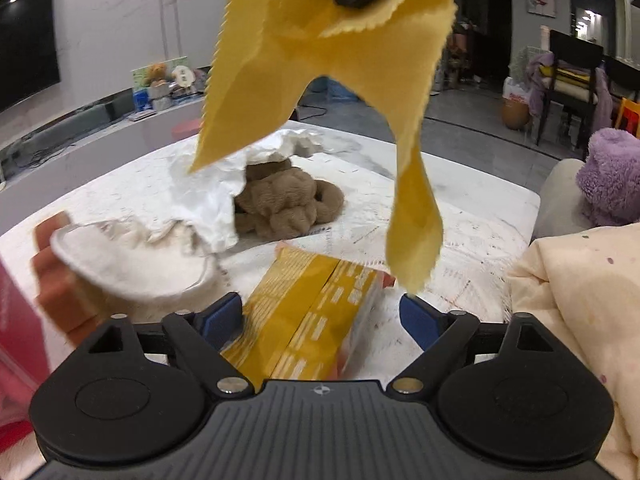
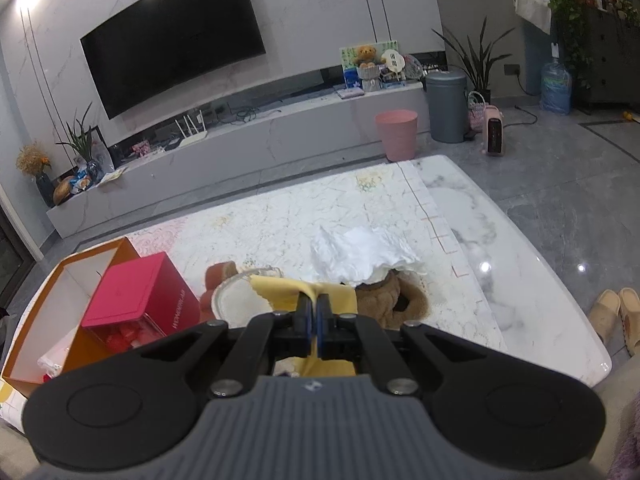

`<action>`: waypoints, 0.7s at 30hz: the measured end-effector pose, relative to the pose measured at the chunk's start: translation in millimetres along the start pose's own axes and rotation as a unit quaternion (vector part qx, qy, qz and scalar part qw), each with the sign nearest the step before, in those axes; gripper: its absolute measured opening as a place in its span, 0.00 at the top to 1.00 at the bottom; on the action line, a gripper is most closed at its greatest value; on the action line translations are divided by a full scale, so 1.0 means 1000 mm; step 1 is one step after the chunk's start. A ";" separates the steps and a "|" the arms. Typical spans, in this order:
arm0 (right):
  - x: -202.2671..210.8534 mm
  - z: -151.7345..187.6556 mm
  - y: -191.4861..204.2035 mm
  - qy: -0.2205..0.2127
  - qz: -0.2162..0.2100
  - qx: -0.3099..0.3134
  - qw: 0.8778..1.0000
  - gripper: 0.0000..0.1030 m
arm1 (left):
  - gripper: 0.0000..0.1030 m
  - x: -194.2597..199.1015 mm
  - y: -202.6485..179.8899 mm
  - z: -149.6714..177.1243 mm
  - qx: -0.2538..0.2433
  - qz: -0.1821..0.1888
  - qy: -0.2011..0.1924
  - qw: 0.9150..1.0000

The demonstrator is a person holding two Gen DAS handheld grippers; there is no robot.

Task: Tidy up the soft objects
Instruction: 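Grasp the yellow cloth with the right gripper while the left gripper grasps the yellow snack packet, then carry the yellow cloth and snack packet over the orange shoebox with both grippers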

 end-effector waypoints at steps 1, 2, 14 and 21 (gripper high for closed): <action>-0.004 0.001 -0.002 0.004 0.001 -0.001 1.000 1.00 | 0.00 -0.004 -0.001 0.000 -0.004 0.006 0.002 1.000; -0.008 0.003 -0.004 0.009 0.003 -0.002 1.000 1.00 | 0.00 -0.008 0.000 0.001 -0.009 0.008 0.005 1.000; -0.020 0.009 -0.012 0.021 0.010 -0.006 1.000 1.00 | 0.13 -0.024 0.023 0.006 0.033 0.021 0.009 0.999; -0.019 0.010 -0.009 0.024 0.008 -0.003 1.000 1.00 | 0.27 -0.012 0.018 0.009 0.037 0.022 0.009 0.999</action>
Point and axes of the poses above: each gripper's, at about its wrist camera, not at the fingertips, and x roughly against the way its jaws point, y to its left, z to its underside, the point moved 10 cm from there along -x, roughly the way its jaws point, and after that the axes turned 6 degrees about z, right-handed, at the moved point
